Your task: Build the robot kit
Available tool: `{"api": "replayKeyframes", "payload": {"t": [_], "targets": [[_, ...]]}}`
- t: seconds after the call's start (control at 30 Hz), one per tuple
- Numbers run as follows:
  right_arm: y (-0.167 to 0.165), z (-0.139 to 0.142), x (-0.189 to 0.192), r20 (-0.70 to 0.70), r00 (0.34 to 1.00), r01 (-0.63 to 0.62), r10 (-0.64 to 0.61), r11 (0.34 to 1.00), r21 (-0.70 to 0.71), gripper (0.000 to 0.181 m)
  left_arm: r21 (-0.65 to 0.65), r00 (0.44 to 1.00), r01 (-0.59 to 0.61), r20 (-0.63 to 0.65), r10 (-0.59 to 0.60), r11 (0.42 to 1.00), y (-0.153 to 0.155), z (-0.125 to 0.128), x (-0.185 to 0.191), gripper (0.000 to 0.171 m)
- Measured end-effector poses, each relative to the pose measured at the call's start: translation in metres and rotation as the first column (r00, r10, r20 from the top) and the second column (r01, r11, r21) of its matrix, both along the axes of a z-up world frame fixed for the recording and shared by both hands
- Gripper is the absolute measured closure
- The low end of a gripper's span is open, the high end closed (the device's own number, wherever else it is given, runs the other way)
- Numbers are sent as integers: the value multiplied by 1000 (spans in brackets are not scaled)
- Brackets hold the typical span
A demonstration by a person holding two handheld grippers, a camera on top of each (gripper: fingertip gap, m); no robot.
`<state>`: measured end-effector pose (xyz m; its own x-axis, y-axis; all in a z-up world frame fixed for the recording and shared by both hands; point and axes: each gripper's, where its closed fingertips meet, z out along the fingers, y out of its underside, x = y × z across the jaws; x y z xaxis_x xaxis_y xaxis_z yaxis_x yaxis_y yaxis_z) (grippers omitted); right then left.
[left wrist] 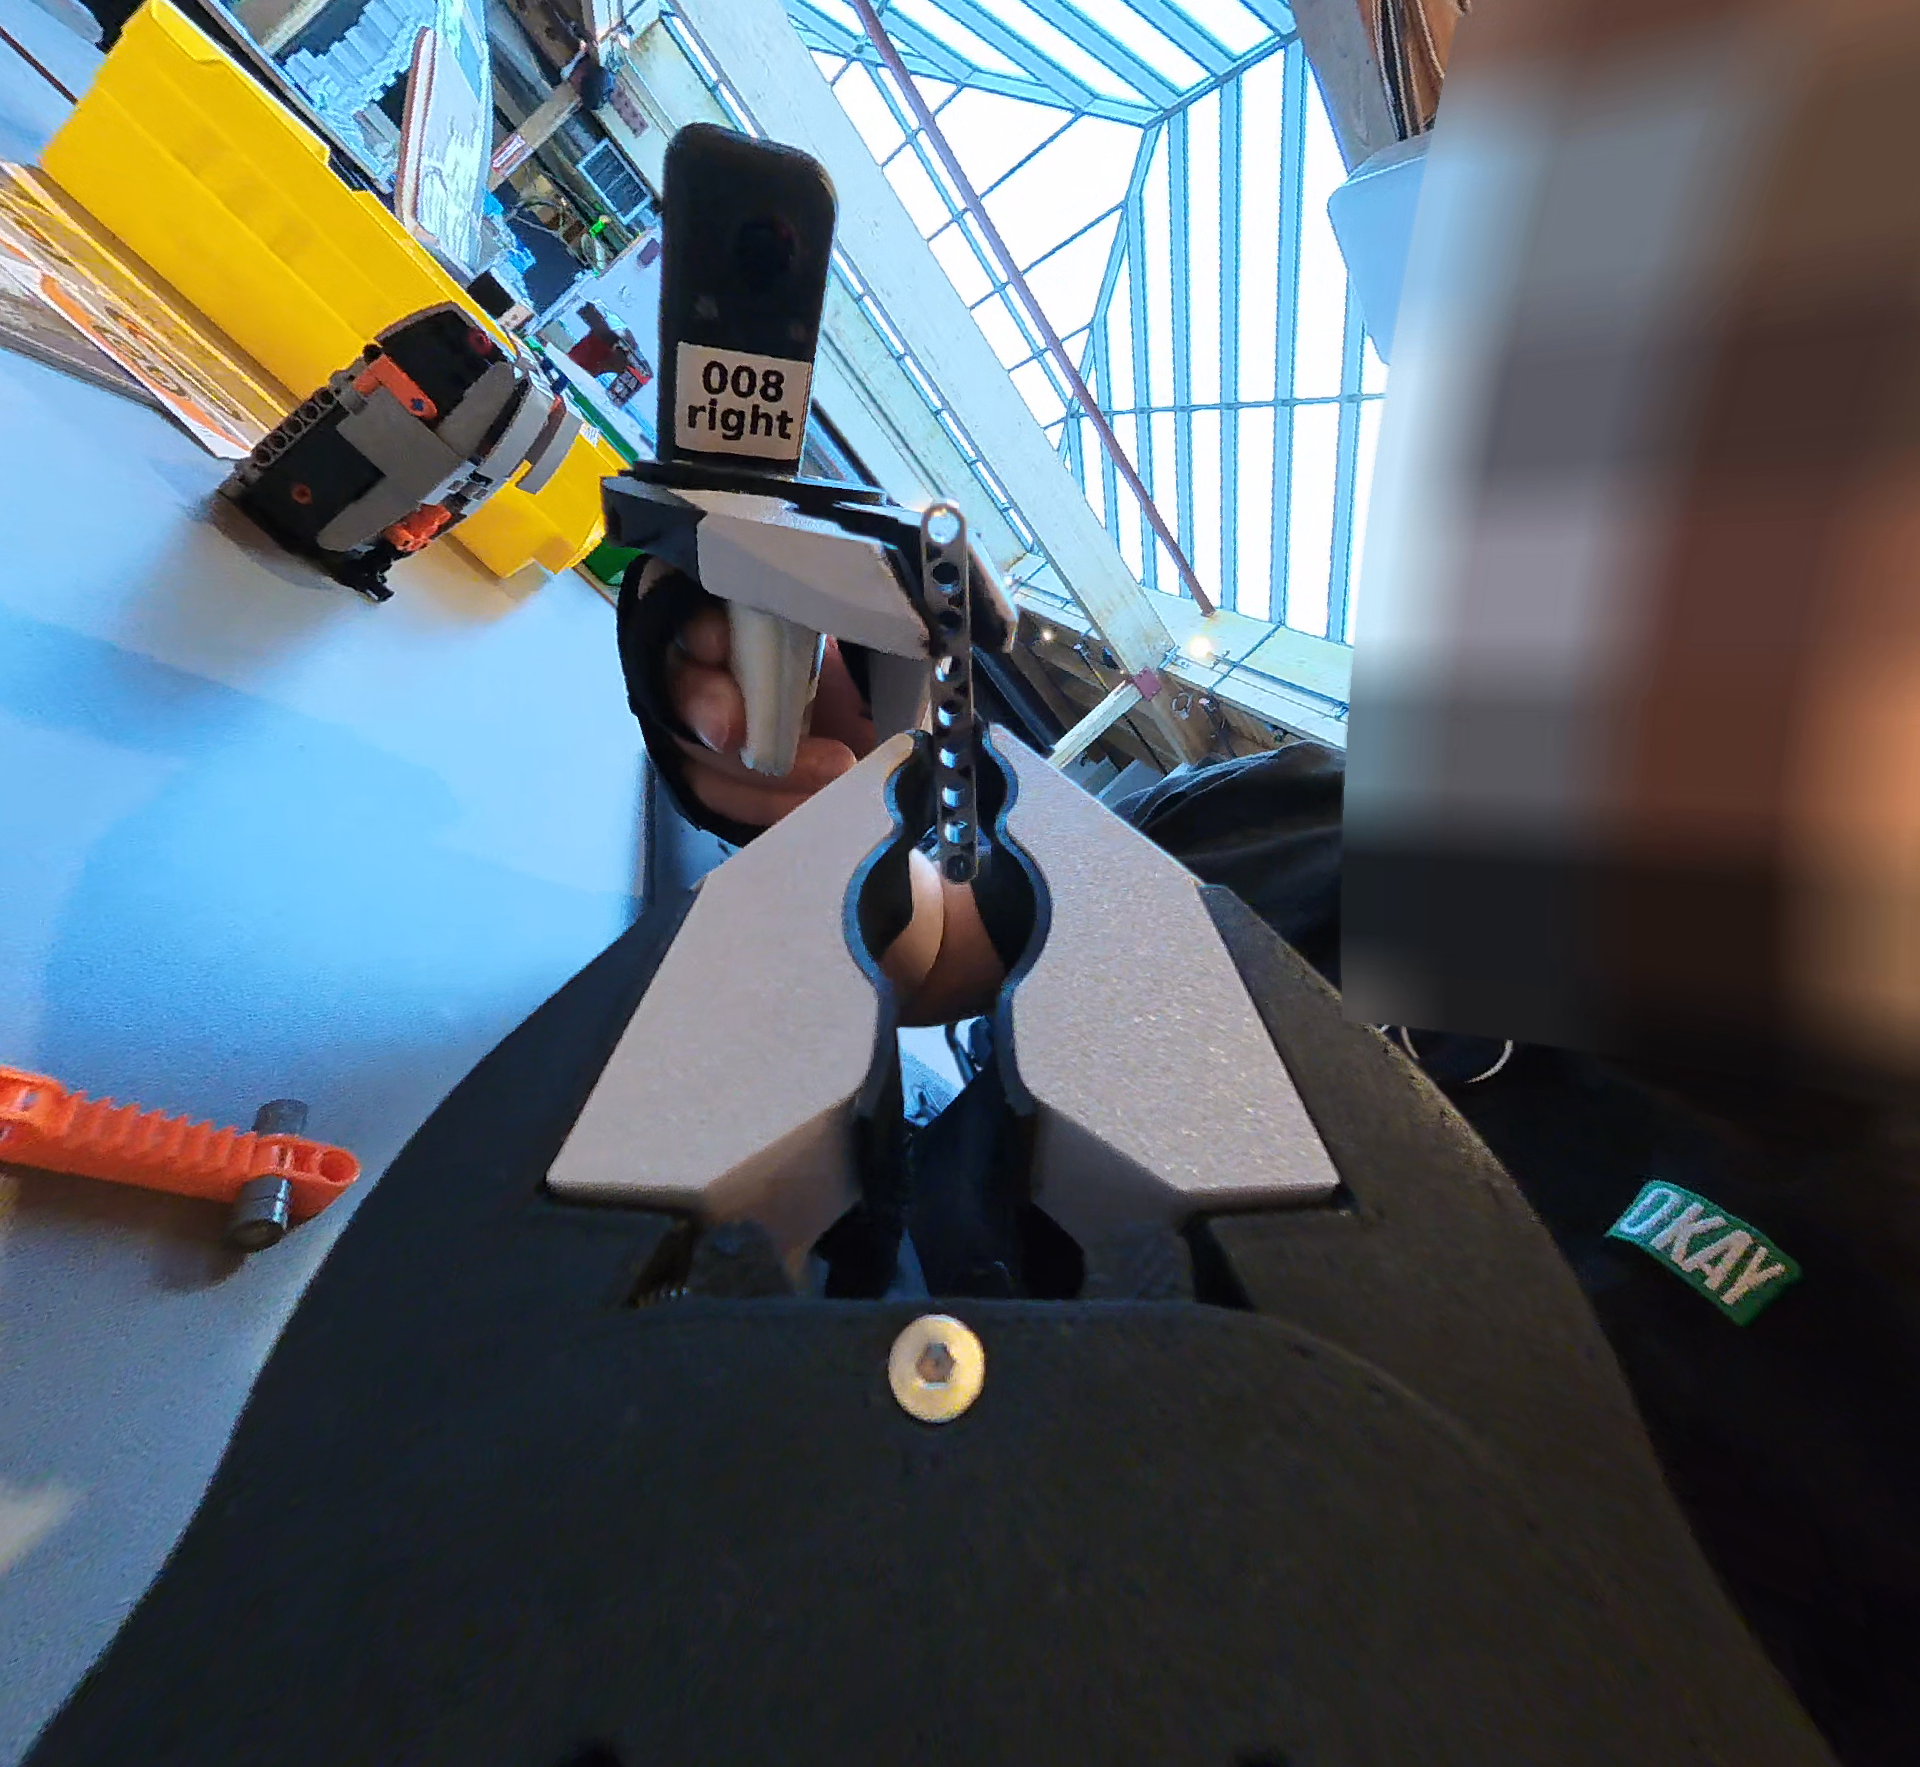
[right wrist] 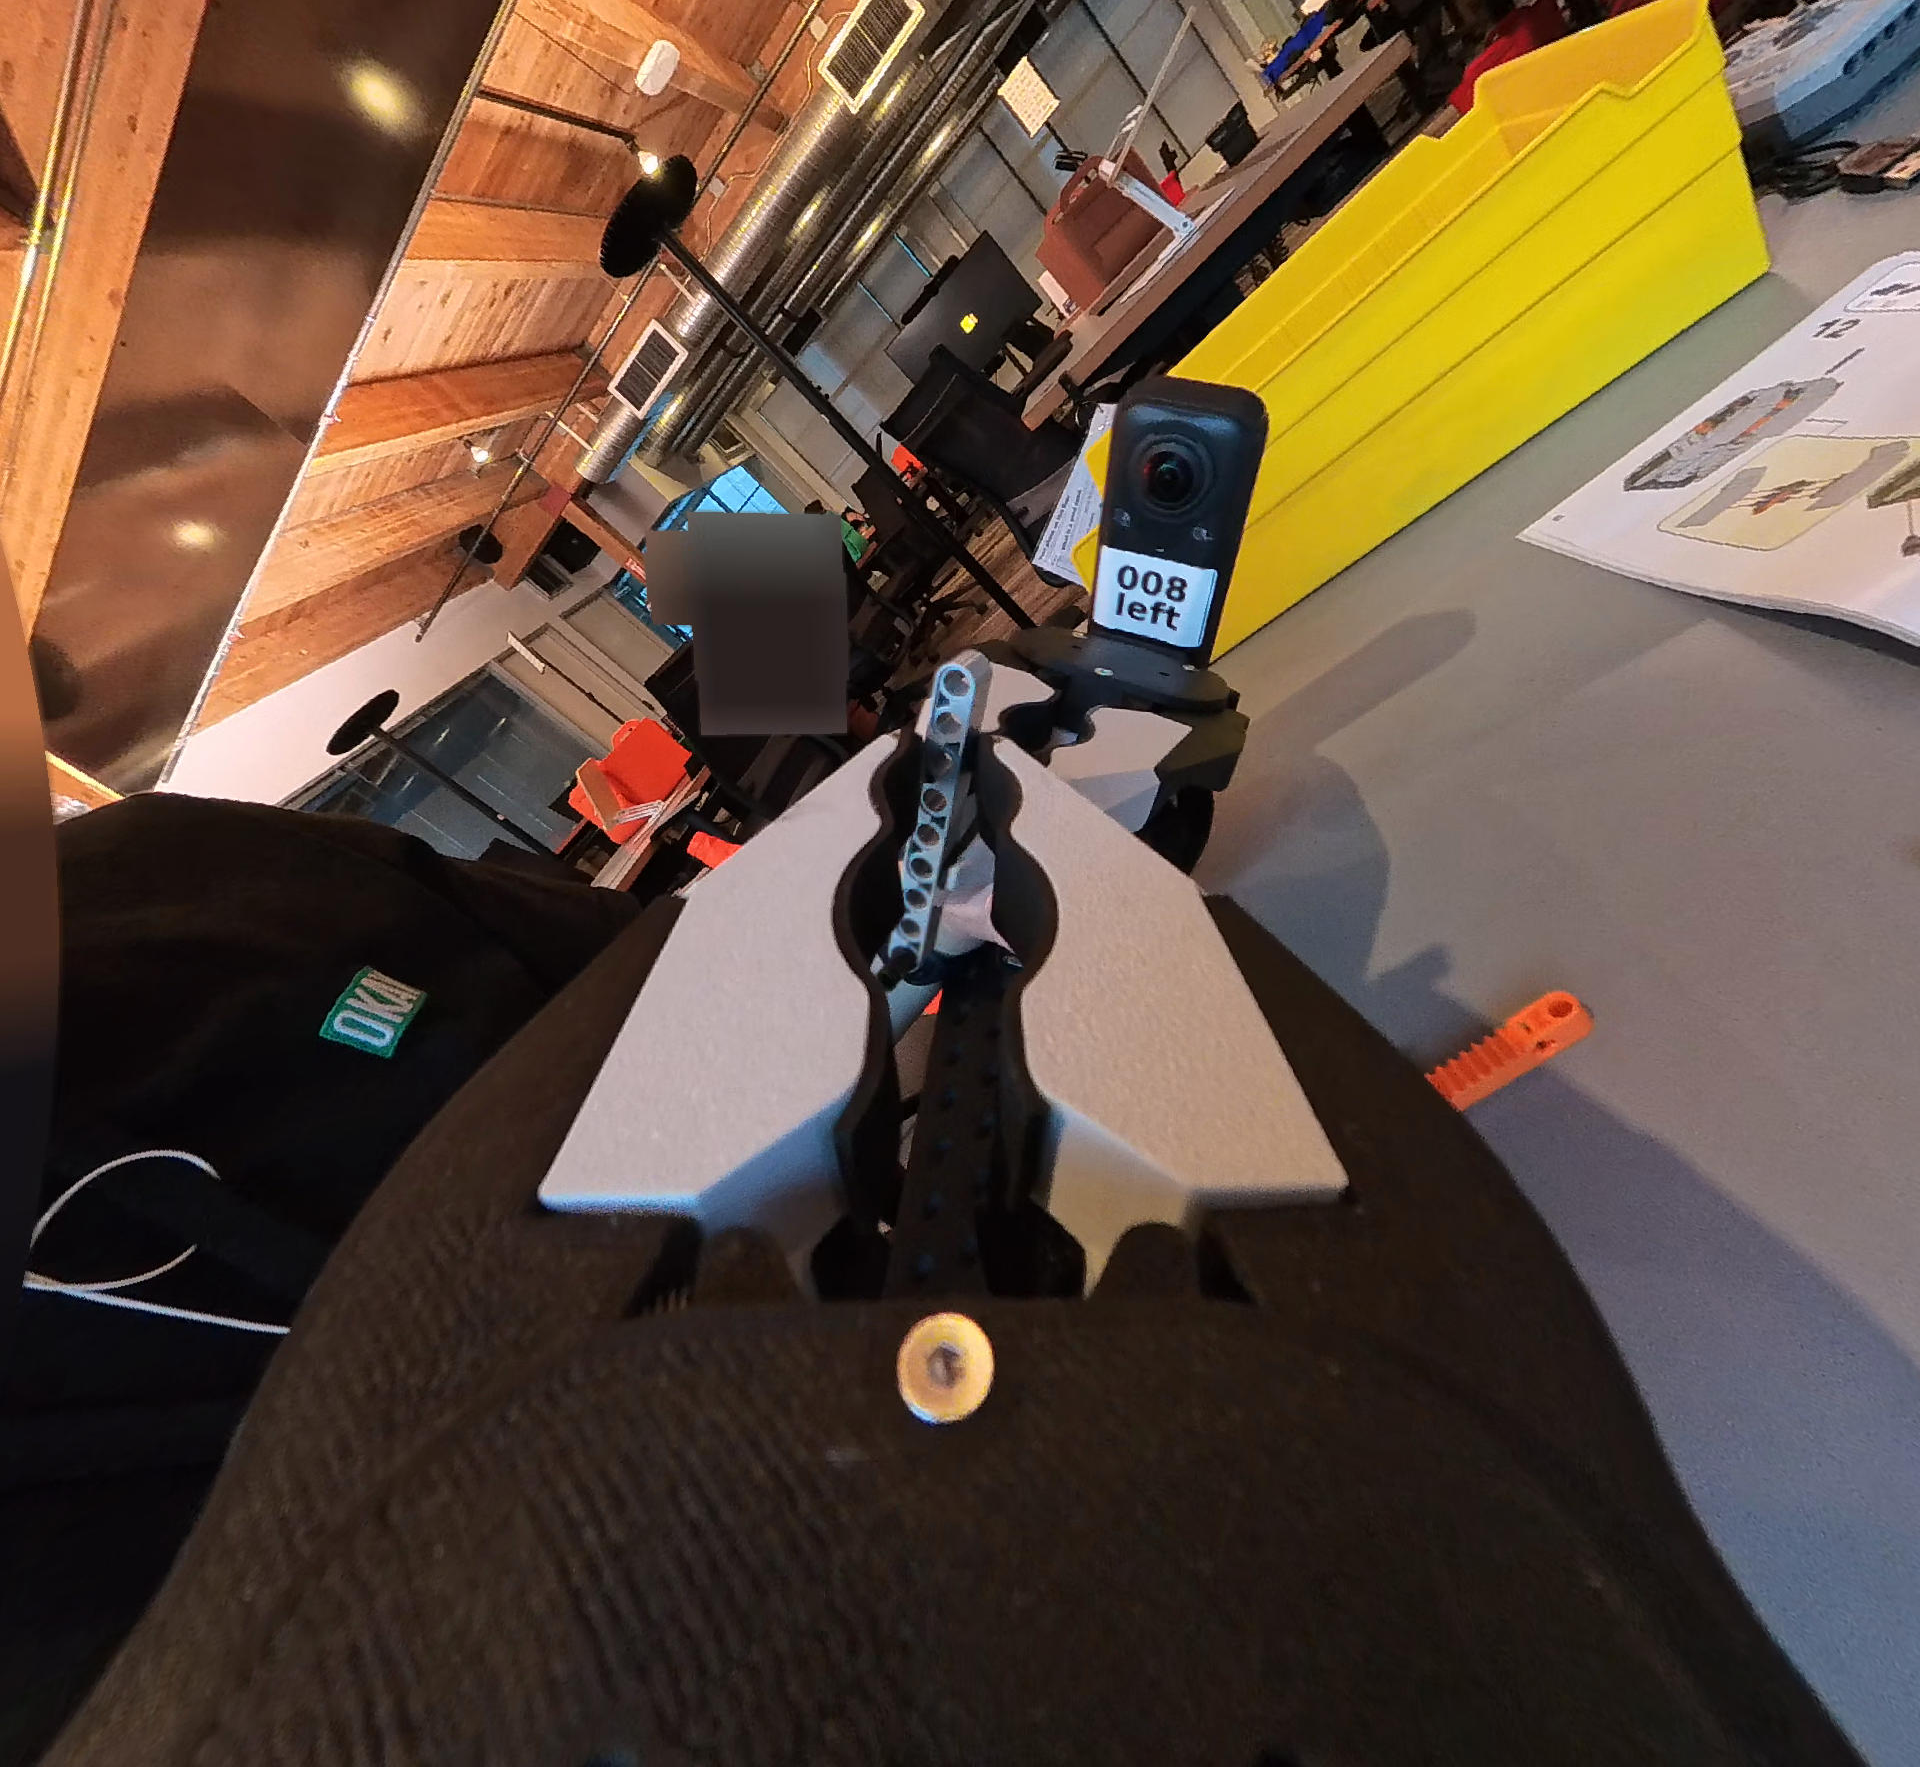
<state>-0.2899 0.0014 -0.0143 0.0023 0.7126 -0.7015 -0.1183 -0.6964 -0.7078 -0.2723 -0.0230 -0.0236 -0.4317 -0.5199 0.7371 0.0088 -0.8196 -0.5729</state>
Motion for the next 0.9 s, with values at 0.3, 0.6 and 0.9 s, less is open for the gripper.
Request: {"api": "replayKeyframes", "payload": {"t": [0.3,0.6,0.9], "targets": [[-3,-3,-2,7,1000,-23,23,1000,0,174,7,1000,14,-14,-14,1000,-4,-3,1,168],[-3,-1,-1,-6,1000,-3,3,1000,29,173,-7,1000,10,-3,-10,1000,-3,-2,-1,168],[51,17,84,455,748,47,-483,722,690,135,7,982,-150,119,148,989,18,18,-29,168]]}}
